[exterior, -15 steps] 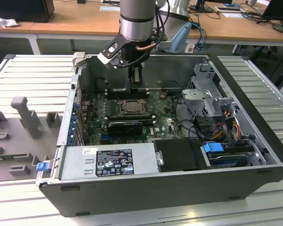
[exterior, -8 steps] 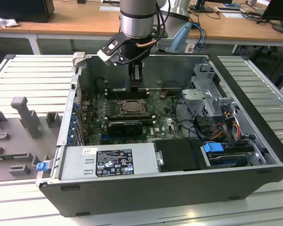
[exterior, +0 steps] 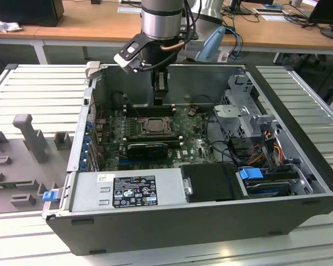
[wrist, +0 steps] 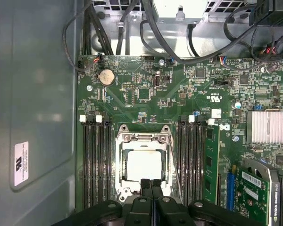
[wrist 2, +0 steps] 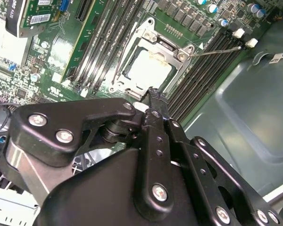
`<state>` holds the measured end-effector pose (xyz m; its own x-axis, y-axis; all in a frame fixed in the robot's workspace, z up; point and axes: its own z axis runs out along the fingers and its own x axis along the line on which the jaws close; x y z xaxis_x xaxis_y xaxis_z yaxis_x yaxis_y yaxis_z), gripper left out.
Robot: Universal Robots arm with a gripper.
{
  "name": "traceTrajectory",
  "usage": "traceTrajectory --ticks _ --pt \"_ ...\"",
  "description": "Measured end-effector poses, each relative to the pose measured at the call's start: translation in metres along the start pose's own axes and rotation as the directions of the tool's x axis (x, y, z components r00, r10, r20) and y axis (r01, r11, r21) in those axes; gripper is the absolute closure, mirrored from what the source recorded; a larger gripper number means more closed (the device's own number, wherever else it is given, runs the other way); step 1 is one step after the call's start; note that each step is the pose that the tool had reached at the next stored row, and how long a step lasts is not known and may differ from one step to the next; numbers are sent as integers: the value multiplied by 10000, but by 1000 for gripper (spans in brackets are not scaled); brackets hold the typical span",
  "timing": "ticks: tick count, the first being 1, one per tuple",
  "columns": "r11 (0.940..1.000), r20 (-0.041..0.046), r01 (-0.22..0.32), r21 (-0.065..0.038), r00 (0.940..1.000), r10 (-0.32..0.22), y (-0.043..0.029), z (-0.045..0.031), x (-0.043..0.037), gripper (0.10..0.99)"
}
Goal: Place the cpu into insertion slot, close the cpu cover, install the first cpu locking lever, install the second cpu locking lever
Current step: 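Install the first cpu locking lever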
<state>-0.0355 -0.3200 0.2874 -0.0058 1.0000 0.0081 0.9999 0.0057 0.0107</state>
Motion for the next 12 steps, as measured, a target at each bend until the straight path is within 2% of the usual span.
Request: traceTrajectory --ticks 12 --pt "10000 0 0 0 10000 0 1 -104 1 980"
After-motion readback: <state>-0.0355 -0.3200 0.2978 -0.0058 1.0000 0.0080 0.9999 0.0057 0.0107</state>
